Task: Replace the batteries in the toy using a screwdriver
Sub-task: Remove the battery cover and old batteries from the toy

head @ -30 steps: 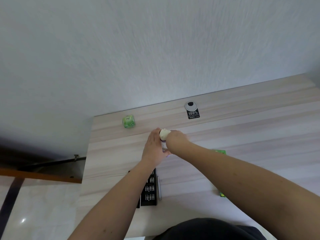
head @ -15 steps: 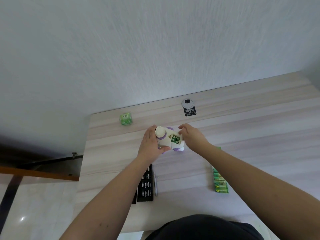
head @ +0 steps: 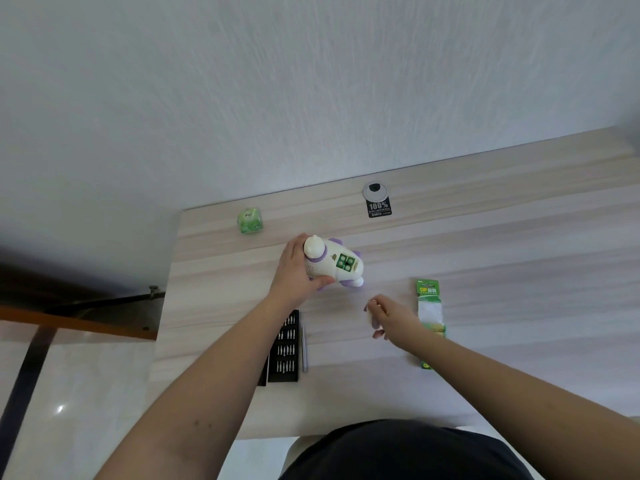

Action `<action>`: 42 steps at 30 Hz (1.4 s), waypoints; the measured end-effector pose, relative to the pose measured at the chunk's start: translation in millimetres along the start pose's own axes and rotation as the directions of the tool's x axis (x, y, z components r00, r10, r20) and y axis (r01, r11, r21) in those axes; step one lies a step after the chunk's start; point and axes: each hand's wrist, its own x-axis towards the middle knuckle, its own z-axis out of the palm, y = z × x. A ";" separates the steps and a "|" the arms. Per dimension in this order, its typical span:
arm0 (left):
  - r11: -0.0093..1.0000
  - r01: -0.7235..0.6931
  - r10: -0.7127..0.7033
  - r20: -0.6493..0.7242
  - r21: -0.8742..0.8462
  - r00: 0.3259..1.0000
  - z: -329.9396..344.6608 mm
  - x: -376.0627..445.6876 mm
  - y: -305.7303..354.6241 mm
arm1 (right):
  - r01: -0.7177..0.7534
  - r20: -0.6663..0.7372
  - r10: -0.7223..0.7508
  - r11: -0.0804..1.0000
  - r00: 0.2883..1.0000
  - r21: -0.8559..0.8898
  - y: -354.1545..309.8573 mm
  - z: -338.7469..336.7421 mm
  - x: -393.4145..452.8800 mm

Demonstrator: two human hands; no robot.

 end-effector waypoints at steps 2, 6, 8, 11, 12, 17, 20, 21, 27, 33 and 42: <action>1.000 -0.002 0.002 -0.004 -0.008 1.000 1.9 -0.3 -1.3 | 0.080 0.032 -0.076 0.985 0.997 -0.155 5.3 4.4 -2.0; 1.000 -0.023 0.023 -0.006 -0.020 1.000 1.7 1.5 -2.4 | 0.219 0.059 -0.213 0.891 0.975 -0.398 18.5 15.9 -8.3; 0.999 -0.039 0.038 -0.011 -0.024 0.999 2.0 1.6 -4.4 | 0.271 0.060 -0.276 0.837 0.959 -0.474 24.7 23.9 -9.5; 0.999 -0.044 0.043 -0.025 -0.020 0.999 4.5 -2.2 -11.0 | 0.303 0.006 -0.362 0.772 0.932 -0.559 36.3 38.3 -7.8; 0.999 -0.046 0.046 -0.027 -0.011 0.999 4.6 -2.9 -13.0 | 0.282 -0.008 -0.352 0.766 0.936 -0.578 37.6 41.1 -8.9; 0.994 -0.095 0.095 -0.017 0.047 0.995 1.8 3.1 -14.1 | 0.188 0.015 -0.244 0.704 0.970 -0.685 40.7 47.9 -13.5; 0.987 -0.128 0.131 -0.022 0.096 0.991 0.5 5.3 -14.1 | 0.138 -0.035 -0.220 0.719 0.975 -0.681 37.6 50.8 -14.7; 0.983 -0.146 0.150 -0.025 0.111 0.988 -0.1 4.9 -14.7 | 0.120 -0.056 -0.210 0.736 0.976 -0.667 37.8 52.0 -14.7; 0.969 -0.213 0.217 -0.013 0.124 0.976 -1.4 5.0 -18.3 | 0.066 -0.172 -0.184 0.845 0.968 -0.531 36.5 50.2 -23.9; 0.943 -0.299 0.276 0.155 0.145 0.948 -15.3 11.0 -35.1 | 0.002 -0.545 -0.030 0.999 0.838 -0.052 -2.1 35.9 -30.9; 0.953 -0.302 0.288 0.227 0.029 0.930 -33.9 26.6 -40.8 | -0.008 -0.359 0.145 0.934 0.922 0.356 -80.8 24.2 5.8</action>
